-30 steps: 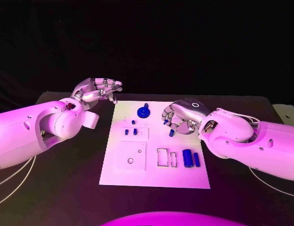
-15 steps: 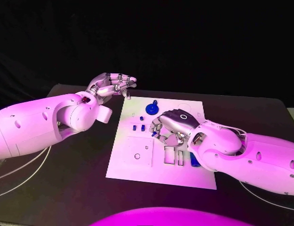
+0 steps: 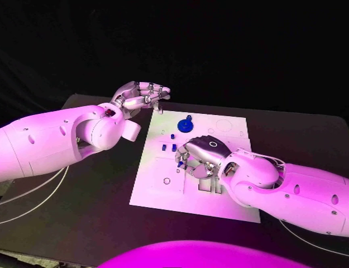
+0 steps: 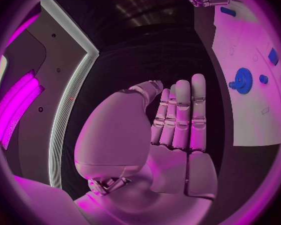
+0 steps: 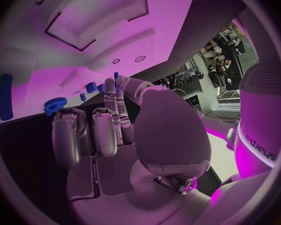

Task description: Assemble the parts on the task board

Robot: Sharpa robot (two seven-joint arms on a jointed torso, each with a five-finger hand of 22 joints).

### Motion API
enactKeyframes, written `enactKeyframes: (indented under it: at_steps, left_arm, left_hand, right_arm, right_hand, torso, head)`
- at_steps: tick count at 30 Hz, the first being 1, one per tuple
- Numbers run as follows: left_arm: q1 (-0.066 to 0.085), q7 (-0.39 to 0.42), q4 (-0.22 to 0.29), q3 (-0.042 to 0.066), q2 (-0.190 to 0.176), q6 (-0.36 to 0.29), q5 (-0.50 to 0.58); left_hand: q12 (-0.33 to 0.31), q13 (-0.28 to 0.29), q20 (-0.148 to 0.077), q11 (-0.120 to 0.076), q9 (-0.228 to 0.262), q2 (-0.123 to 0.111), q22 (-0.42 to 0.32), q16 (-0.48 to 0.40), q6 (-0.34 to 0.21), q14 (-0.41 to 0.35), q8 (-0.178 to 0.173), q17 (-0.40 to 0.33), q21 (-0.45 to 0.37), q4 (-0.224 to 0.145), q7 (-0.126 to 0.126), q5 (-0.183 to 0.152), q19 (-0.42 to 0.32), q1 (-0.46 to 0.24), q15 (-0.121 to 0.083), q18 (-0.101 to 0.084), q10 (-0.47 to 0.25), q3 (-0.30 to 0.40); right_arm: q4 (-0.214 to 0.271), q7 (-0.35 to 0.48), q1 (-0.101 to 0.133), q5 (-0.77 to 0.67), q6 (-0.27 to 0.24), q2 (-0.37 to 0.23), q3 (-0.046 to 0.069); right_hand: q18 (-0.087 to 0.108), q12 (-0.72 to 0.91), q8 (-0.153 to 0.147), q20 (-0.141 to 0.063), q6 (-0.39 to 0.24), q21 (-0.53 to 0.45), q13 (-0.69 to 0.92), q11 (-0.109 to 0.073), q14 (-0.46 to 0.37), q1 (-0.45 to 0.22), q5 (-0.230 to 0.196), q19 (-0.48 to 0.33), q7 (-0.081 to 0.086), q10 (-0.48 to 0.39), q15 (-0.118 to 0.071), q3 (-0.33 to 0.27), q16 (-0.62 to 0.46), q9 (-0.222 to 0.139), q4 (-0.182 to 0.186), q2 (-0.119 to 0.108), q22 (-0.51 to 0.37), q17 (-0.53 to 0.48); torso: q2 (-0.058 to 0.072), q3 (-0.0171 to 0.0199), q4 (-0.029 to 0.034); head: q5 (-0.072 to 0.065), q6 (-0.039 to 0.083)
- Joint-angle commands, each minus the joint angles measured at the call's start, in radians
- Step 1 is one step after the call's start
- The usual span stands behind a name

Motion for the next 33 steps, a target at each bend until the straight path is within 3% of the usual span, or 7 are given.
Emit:
enactKeyframes:
  at_steps: [1,33]
  left_arm:
    - [0.001,0.003,0.003,0.001,0.002,0.016,0.004]
    - [0.001,-0.001,0.001,0.001,0.000,0.017,0.004]
  left_hand:
    - [0.006,0.001,0.000,0.000,-0.001,-0.007,-0.002,-0.007,-0.008,-0.007,-0.002,-0.001,-0.006,-0.008,0.001,0.001,-0.005,-0.001,-0.001,0.013,-0.007,0.000]
    - [0.009,0.002,0.002,0.001,-0.001,-0.006,-0.003,-0.008,-0.008,-0.008,-0.002,-0.002,-0.007,-0.008,0.002,0.001,-0.006,-0.005,0.000,0.014,-0.010,0.001]
  right_arm:
    - [-0.004,0.006,-0.003,-0.012,0.022,0.006,-0.001]
    - [-0.028,0.003,-0.020,-0.032,0.060,0.021,-0.005]
  right_hand:
    - [-0.017,-0.006,0.000,-0.010,0.008,0.002,-0.002,0.002,0.049,-0.014,0.002,0.051,0.001,0.005,-0.007,0.000,-0.002,0.001,-0.006,0.004,0.212,0.000]
    - [-0.018,-0.008,-0.001,-0.010,0.007,0.003,-0.002,0.002,0.049,-0.018,0.002,0.052,0.001,0.006,-0.006,0.000,-0.002,0.001,-0.005,0.004,0.213,0.000]
  torso:
    - [0.000,0.0001,-0.0010]
    - [0.000,0.0005,0.0000]
  head:
    - [0.003,-0.003]
    - [0.009,-0.018]
